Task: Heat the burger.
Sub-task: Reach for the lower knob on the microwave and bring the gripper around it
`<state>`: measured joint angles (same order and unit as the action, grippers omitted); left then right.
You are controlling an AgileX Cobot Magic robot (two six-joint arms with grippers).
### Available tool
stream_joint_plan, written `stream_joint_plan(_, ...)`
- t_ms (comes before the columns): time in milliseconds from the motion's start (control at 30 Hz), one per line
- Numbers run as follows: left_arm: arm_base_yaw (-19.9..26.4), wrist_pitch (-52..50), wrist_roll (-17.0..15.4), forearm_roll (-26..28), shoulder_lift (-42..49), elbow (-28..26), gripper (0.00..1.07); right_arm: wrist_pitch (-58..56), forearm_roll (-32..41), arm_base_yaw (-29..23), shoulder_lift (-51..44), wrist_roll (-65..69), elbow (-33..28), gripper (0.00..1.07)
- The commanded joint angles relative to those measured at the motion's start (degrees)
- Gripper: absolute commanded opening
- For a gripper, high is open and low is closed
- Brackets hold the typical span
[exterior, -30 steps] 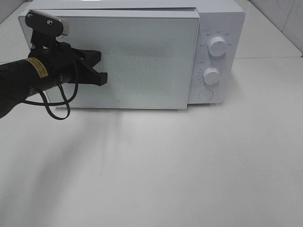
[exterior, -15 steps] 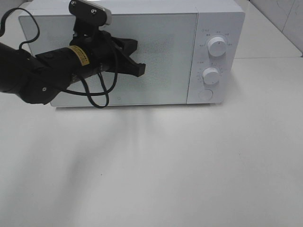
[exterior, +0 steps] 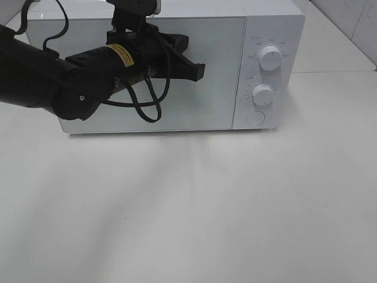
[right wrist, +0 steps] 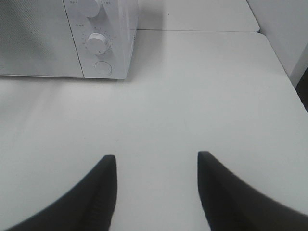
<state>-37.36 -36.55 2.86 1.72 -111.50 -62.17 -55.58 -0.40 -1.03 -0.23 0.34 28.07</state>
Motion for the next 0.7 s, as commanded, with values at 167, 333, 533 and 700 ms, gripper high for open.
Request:
stream_joint_plan(167,-3.4,9.5,0.0,1.8,5.3,-0.7,0.00,0.5,-0.1,0.2,-1.5,-0.3,-0.1,0.53)
stream_joint_plan(333,-5.7,20.4,-0.4,1.4,9.6,-0.7,0.00,0.5,-0.1,0.2,-1.5,-0.3,-0.1,0.53)
stream_joint_plan(533,-8.7,38.2,-0.4,1.8,16.1,-0.7,0.00,0.5,-0.1,0.2,-1.5,-0.3,-0.1,0.53)
stream_joint_plan(700,-9.9,47.8,-0.4,2.3,19.4,-0.7,0.00,0.5,-0.1,0.2,-1.5,-0.3,-0.1,0.53)
